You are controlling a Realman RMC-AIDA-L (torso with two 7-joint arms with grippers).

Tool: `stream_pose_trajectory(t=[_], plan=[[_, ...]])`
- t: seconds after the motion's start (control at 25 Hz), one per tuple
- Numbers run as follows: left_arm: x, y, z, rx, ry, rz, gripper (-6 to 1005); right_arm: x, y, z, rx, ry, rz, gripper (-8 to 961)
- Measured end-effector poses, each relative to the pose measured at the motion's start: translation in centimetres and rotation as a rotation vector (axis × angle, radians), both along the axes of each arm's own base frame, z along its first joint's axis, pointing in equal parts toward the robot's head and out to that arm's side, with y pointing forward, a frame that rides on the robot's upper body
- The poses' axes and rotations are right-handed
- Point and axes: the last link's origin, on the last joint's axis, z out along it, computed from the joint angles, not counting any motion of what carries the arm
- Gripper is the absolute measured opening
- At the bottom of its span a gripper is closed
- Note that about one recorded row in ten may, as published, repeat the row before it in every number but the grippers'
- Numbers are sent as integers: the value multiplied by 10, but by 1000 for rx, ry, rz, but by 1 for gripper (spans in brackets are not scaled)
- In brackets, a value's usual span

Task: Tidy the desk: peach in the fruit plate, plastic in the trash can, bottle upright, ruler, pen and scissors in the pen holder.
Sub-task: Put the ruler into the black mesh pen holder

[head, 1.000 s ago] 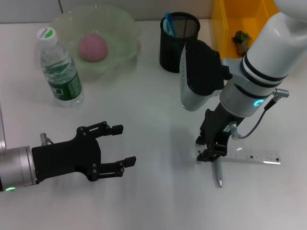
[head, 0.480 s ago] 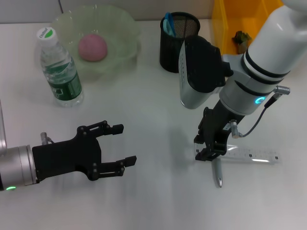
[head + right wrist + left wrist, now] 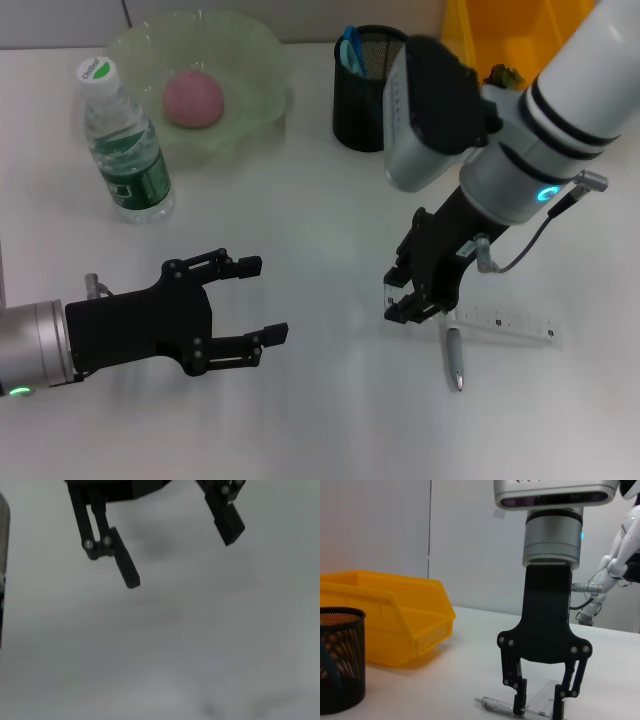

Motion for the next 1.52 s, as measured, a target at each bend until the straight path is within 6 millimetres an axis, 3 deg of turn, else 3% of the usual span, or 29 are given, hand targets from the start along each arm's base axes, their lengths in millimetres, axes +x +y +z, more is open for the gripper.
stream_pose_trajectory(t=[1.04,1.52], plan=[[6,0,8,-8,-60,2,820,0,7,56,113,430,-87,382],[7,0,9,37,-138,66,820,15,4,56,162,604,-93,382]])
